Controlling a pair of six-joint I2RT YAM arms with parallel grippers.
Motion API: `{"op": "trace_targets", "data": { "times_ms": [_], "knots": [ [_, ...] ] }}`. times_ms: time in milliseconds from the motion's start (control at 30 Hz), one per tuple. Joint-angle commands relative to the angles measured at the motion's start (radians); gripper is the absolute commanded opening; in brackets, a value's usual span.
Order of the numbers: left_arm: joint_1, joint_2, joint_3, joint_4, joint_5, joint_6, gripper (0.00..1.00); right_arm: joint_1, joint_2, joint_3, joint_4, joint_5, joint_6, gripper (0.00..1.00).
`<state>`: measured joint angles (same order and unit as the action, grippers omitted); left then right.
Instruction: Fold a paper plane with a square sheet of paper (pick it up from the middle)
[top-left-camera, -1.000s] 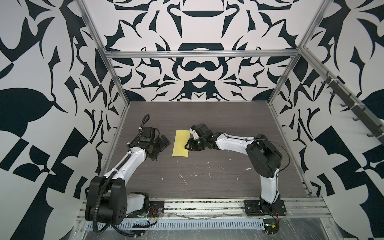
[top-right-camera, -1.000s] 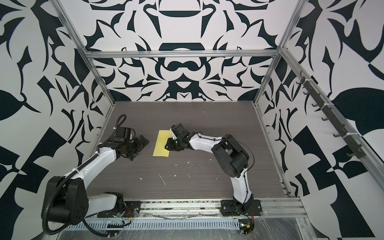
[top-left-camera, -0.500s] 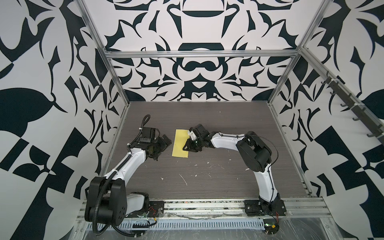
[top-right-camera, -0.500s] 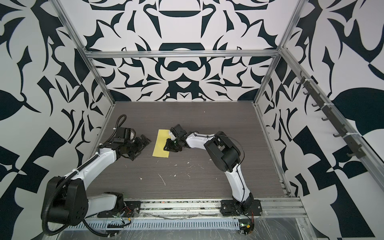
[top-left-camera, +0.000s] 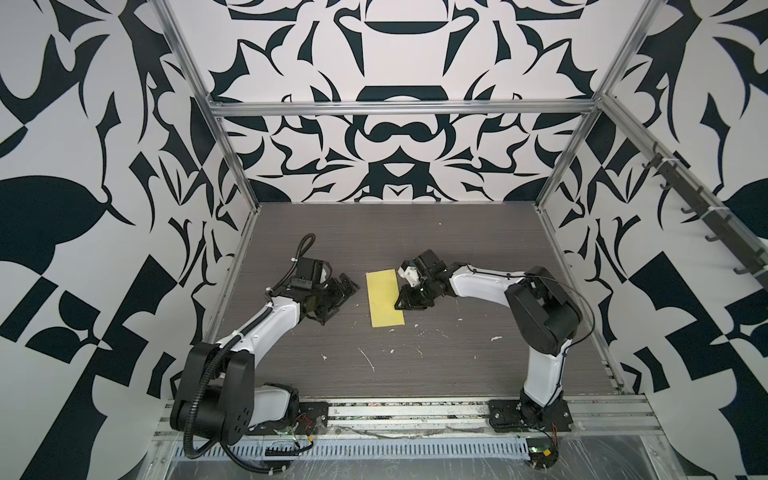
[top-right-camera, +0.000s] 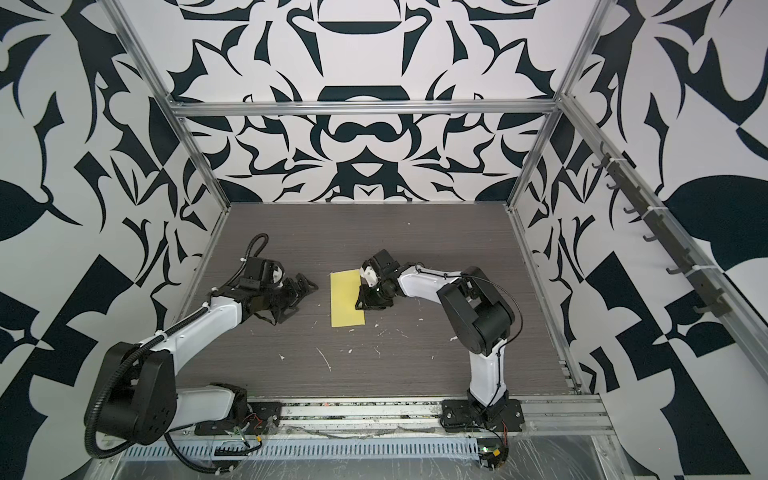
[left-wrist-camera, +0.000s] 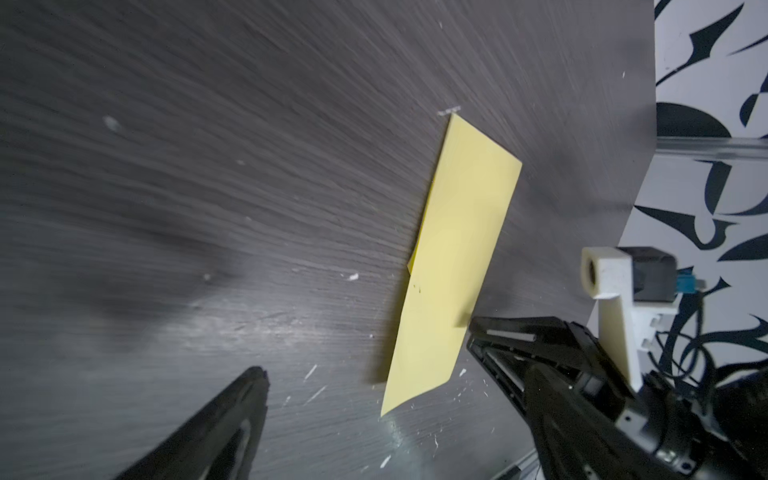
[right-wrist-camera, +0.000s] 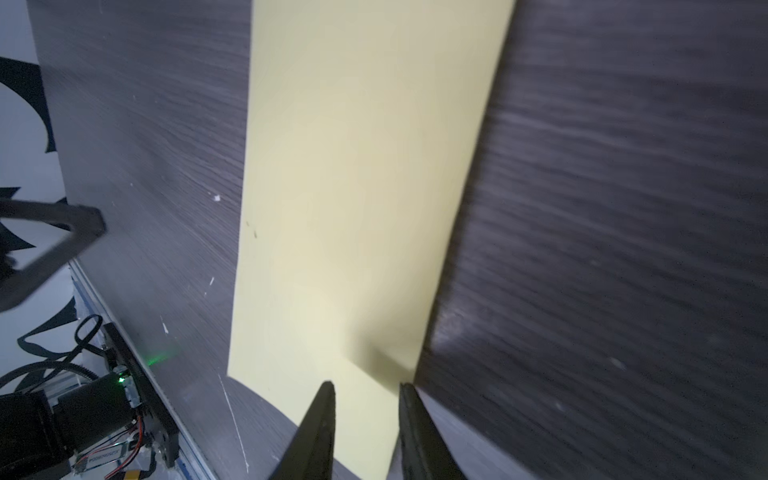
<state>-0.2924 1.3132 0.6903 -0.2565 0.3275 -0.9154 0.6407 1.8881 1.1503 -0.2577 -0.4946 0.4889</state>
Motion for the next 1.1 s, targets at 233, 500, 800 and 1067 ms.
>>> {"op": "trace_targets", "data": {
  "times_ms": [233,500,800,1067],
  "knots": [
    [-0.128,0.048,-0.066,0.161,0.035,-0.16,0.99,0.01,0.02,0.043,0.117,-0.004,0.111,0.29],
    [-0.145,0.102,-0.078,0.215,0.077,-0.168,0.88,0.009,0.078,0.065,0.115,0.003,0.126,0.26],
    [-0.151,0.175,-0.079,0.245,0.115,-0.159,0.63,-0.003,0.091,0.034,0.111,0.001,0.132,0.26],
    [-0.162,0.205,-0.083,0.198,0.092,-0.118,0.51,-0.009,0.097,0.024,0.124,-0.012,0.146,0.25]
  ]
}}
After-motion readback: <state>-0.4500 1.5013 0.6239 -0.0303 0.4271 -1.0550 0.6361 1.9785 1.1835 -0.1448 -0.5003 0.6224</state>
